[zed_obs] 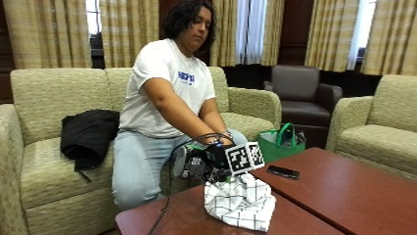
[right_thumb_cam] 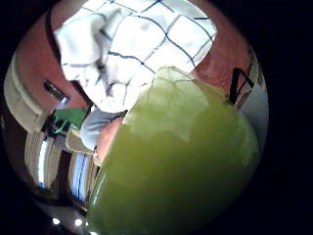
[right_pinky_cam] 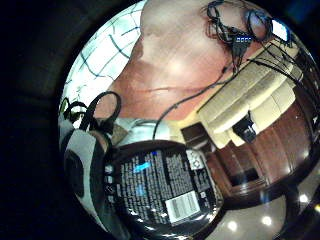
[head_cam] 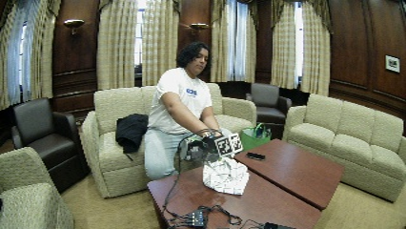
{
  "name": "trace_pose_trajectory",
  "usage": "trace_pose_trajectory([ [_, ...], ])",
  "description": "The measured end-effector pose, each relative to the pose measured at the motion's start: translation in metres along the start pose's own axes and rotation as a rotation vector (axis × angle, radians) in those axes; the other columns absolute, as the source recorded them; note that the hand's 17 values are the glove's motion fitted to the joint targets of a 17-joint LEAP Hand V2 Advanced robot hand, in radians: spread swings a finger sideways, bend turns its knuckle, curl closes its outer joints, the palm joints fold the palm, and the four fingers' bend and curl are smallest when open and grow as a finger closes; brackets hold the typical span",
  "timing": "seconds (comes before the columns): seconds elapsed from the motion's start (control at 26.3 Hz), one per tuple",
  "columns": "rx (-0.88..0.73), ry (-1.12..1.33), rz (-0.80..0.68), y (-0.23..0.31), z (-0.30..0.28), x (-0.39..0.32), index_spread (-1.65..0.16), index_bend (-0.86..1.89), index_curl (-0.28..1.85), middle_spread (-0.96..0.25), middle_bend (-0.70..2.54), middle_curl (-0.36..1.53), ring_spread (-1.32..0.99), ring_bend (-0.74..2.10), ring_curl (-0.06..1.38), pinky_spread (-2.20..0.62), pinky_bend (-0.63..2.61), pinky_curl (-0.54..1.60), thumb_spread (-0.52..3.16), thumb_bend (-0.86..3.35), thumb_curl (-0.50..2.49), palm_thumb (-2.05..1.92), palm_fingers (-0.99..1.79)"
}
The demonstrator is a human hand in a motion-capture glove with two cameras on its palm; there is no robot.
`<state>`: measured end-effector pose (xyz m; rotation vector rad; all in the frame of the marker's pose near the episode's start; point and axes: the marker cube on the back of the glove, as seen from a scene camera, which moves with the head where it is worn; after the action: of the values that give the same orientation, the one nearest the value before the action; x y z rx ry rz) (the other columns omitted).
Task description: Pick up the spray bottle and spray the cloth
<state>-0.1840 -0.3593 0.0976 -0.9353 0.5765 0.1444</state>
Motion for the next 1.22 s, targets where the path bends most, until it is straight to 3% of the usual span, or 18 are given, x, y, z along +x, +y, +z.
trace_pose_trajectory([
  [0.61,-0.051,-0.097,0.01,-0.041,0.037,-0.026,-0.22,0.46,0.59,-0.17,0.71,0.55,-0.19,0.65,0.48,-0.28,0.39,0.38,0.3,-0.03,0.82,0.91,1.37],
  [1.22,0.244,-0.373,-0.418,0.067,-0.08,-0.055,-0.22,0.44,0.6,-0.17,0.71,0.55,-0.18,0.65,0.48,-0.27,0.39,0.38,0.3,-0.03,0.83,0.91,1.37],
])
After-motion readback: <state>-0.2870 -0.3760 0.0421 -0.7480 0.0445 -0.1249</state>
